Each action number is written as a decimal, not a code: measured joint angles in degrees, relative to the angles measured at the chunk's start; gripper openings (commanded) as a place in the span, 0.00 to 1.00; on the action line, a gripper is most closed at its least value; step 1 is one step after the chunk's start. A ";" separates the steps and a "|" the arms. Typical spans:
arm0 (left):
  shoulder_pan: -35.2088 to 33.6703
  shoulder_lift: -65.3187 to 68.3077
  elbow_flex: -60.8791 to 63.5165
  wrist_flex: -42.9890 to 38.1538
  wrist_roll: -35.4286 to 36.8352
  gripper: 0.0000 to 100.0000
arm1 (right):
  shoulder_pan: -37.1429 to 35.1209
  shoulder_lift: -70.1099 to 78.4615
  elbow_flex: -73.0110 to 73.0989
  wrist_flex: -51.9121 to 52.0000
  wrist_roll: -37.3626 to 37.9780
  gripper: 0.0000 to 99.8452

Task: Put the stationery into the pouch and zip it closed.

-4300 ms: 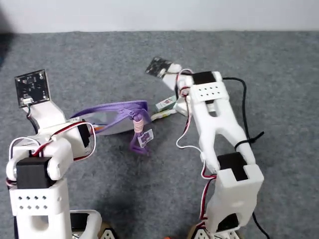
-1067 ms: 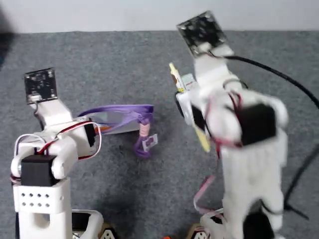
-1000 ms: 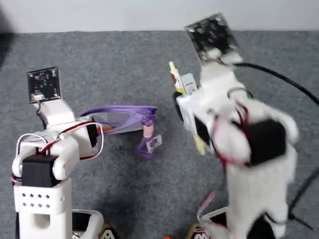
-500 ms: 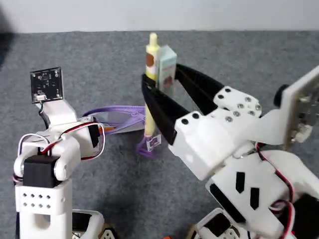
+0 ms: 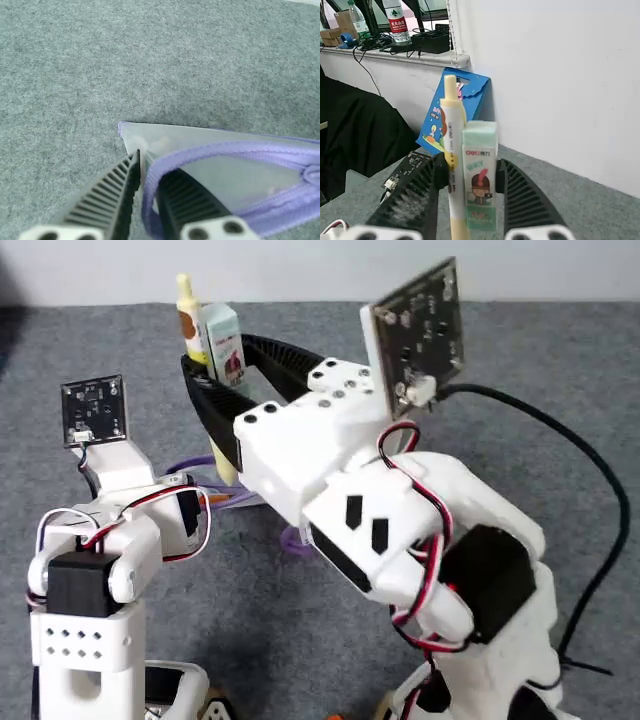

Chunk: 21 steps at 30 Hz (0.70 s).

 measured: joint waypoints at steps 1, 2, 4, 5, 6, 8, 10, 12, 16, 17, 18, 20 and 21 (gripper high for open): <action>0.00 0.00 0.00 0.00 0.00 0.01 | 0.00 -0.26 0.00 0.18 0.00 0.01; 0.00 0.00 0.00 0.00 0.00 0.01 | 0.35 -0.79 0.00 0.79 0.00 0.01; 0.00 0.00 0.00 0.00 0.00 0.01 | 1.23 -2.37 0.00 3.43 0.00 0.01; 0.00 0.00 0.00 0.00 0.00 0.01 | 1.76 -3.34 0.00 5.10 0.00 0.01; 0.00 0.00 0.00 0.00 0.00 0.01 | 1.93 -4.57 0.00 6.77 0.00 0.01; 0.00 0.00 0.00 0.00 0.00 0.01 | 2.73 -6.77 0.00 9.49 0.00 0.01; 0.00 0.00 0.00 0.00 0.00 0.01 | 3.25 -8.70 0.00 11.16 0.00 0.01; 0.00 0.00 0.00 0.00 0.00 0.01 | 3.43 -10.29 0.00 13.27 0.00 0.01; 0.00 0.00 0.00 0.00 0.00 0.01 | 3.34 -13.19 0.00 20.84 0.00 0.01; 0.00 0.00 0.00 0.00 0.00 0.01 | 3.43 -14.07 0.00 22.77 0.00 0.01; 0.00 0.00 0.00 0.00 0.00 0.01 | 3.69 -15.21 0.00 24.44 0.00 0.01; 0.00 0.00 0.00 0.00 0.00 0.01 | 3.78 -17.85 0.00 27.43 0.00 0.01; 0.00 0.00 0.00 0.00 0.00 0.01 | 3.78 -19.16 0.00 28.84 0.00 0.01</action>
